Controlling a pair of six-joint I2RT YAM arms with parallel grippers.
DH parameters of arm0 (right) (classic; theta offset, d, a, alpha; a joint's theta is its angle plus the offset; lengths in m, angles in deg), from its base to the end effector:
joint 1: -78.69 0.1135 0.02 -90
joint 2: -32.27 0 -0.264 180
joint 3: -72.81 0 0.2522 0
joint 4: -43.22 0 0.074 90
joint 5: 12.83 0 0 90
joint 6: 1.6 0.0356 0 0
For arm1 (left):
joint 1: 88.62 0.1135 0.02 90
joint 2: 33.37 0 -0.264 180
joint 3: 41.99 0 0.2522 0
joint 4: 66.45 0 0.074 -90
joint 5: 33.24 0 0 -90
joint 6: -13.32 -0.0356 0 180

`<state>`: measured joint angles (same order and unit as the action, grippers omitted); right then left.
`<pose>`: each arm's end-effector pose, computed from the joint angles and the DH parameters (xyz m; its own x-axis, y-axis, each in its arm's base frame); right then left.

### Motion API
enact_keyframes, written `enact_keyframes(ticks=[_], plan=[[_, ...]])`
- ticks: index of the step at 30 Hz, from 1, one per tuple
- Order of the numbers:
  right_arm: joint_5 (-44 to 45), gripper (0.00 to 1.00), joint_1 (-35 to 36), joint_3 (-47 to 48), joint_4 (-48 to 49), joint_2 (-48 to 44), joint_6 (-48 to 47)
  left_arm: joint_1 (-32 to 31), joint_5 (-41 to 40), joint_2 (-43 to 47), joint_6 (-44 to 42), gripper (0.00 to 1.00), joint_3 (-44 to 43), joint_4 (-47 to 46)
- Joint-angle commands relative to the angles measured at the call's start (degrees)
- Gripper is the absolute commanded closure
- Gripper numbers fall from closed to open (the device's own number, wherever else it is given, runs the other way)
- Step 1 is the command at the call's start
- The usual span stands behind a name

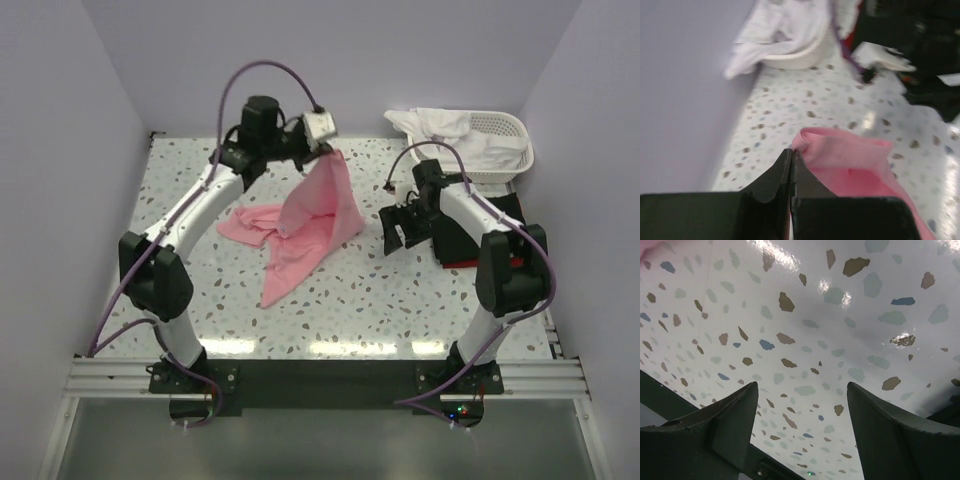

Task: Fold and stack the t-shirts
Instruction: Flatten the tshirt out

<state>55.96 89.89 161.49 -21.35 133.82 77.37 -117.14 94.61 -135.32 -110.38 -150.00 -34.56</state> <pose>0.3330 0.0791 0.2114 -0.8904 -0.3581 -0.2810 -0.4367 0.8463 0.3050 0.3563 -0.2185 0.3539 0.1599 0.4117 -0.8972 0.9298 0.2424 0.2770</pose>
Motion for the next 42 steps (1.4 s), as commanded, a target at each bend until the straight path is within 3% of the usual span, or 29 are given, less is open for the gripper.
enact_keyframes(ticks=[1,4,6,11,17,23,25,28,31,40,42], plan=[[-4.8,0.25,-0.2,2.4,3.8,-2.8,2.1,7.6,-9.6,-0.2,20.0,1.0,-8.4,-9.5],[-6.6,0.25,0.0,2.9,6.2,-1.4,4.0,13.6,-24.0,-1.6,22.2,1.0,-12.9,-10.3],[-7.8,0.25,0.2,3.4,7.6,-0.1,5.7,14.3,-31.7,-2.2,19.8,1.0,-13.1,-8.7],[-8.8,0.25,4.7,5.2,10.9,4.1,8.3,19.6,-39.3,-2.6,20.8,1.0,-8.9,-4.2],[-3.7,0.25,12.3,7.4,15.7,10.0,10.1,23.0,-38.8,-0.4,21.4,1.0,-3.7,-4.4],[3.8,0.25,12.7,14.7,17.7,16.6,10.6,24.3,-35.4,0.7,20.9,1.0,-1.8,-2.9],[3.3,0.26,12.9,18.0,17.4,19.5,9.9,24.5,-34.9,0.5,20.9,1.0,-1.7,-2.7],[1.0,0.38,14.2,21.8,13.2,24.0,7.8,24.6,-34.3,0.2,21.1,1.0,-2.2,-2.6],[-1.8,0.44,14.8,21.7,10.6,25.1,5.5,25.1,-34.1,-0.7,21.6,1.0,-3.0,-2.1],[-10.8,0.39,15.7,17.6,7.3,23.4,2.7,25.8,-32.0,-1.9,23.0,1.0,-3.5,-1.2],[-9.8,0.52,16.5,16.6,7.4,23.5,1.7,25.9,-32.0,-2.0,23.0,1.0,-3.6,-1.2]])
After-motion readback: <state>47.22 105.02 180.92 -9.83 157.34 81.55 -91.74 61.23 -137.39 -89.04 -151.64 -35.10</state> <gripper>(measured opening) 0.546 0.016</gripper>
